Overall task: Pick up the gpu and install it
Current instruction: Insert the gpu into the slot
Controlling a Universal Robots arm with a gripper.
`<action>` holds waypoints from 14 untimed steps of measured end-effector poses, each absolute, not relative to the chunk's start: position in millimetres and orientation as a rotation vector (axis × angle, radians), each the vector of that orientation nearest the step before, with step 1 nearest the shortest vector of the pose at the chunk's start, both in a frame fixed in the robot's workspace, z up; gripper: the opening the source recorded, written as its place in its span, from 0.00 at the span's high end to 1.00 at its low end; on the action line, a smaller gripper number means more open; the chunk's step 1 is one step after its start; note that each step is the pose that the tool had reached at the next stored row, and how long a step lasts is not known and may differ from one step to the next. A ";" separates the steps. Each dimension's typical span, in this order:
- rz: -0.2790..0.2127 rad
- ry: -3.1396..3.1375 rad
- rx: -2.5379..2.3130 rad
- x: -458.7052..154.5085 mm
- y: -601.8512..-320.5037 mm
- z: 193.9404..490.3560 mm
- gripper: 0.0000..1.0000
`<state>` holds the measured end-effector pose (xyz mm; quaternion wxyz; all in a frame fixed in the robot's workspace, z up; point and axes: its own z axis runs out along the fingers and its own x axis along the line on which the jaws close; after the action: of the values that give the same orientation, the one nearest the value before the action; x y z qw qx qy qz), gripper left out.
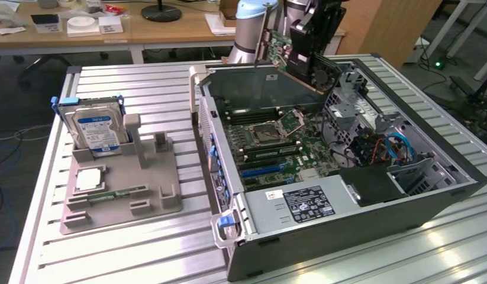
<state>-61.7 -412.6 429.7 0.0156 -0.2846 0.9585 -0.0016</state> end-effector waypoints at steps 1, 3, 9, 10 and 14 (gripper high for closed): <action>-0.005 2.977 -0.901 -61.7 -412.6 429.7 0.73; -0.004 2.967 -0.935 -61.7 -412.6 429.7 0.73; -0.003 2.932 -1.037 -61.7 -412.8 429.7 0.73; -0.002 2.926 -1.054 -61.7 -412.8 429.6 0.73; -0.002 2.902 -1.120 -61.7 -412.9 429.7 0.73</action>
<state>-61.7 -412.9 429.7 0.0156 -0.3601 0.9328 -0.0006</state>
